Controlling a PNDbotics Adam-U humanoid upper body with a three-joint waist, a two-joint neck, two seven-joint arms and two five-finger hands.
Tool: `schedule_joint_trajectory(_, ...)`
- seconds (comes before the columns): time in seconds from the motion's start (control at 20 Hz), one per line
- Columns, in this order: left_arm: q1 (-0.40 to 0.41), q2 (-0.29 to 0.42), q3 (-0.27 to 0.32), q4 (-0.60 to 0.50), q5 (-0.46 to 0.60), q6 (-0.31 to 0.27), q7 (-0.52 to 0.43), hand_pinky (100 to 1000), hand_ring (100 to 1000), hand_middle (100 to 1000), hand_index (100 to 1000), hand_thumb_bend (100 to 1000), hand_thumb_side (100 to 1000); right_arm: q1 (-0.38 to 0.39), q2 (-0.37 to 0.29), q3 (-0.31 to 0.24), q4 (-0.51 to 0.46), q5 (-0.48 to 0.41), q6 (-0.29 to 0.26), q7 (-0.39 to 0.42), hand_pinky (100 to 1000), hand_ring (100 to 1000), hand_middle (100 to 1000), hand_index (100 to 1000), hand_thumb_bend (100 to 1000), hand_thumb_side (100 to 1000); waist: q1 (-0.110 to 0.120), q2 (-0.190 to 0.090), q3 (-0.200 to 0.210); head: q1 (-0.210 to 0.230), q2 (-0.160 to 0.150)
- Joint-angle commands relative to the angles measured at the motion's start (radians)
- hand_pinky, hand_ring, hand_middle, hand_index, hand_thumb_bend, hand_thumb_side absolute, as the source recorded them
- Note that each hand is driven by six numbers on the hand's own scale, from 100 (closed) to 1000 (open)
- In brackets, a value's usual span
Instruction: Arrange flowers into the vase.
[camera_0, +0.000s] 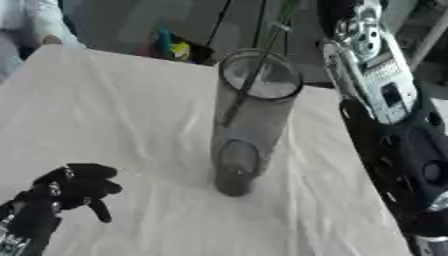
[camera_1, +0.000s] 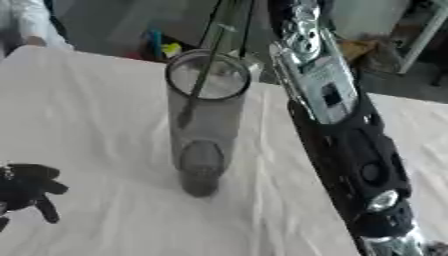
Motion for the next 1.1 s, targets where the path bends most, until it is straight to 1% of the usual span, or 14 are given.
schedule_joint_trajectory(0.05,-0.004,0.003,-0.001,-0.018,-0.001,0.000,-0.005,487,727,764,724,100,1000,-0.014,-0.043,-0.001,-0.016,0.048,0.011,0.010,293,673,204,300,100,826,0.000,-0.008,-0.003,0.004,-0.006)
schedule_joint_trajectory(0.2,-0.004,0.004,0.000,-0.018,-0.001,0.000,-0.005,487,727,766,724,100,1000,-0.004,-0.063,0.004,-0.029,0.083,0.007,0.028,315,694,225,321,100,825,0.000,-0.008,-0.005,0.008,-0.004)
schedule_joint_trajectory(0.5,-0.005,0.005,0.001,-0.018,-0.001,0.000,-0.006,488,727,767,725,100,1000,0.015,-0.090,0.004,-0.040,0.128,0.010,0.101,356,731,253,342,100,818,0.000,-0.011,-0.007,0.011,-0.005)
schedule_joint_trajectory(0.75,-0.005,0.005,0.001,-0.018,0.000,-0.001,-0.008,489,728,768,725,100,1000,0.025,-0.100,0.005,-0.046,0.147,0.008,0.148,387,759,289,370,100,834,0.002,-0.012,-0.009,0.013,-0.005)
schedule_joint_trajectory(1.1,-0.005,0.005,0.001,-0.018,-0.001,-0.001,-0.011,489,731,770,725,100,1000,0.031,-0.113,0.003,-0.045,0.166,0.018,0.211,397,780,304,384,100,850,0.002,-0.013,-0.012,0.017,-0.004)
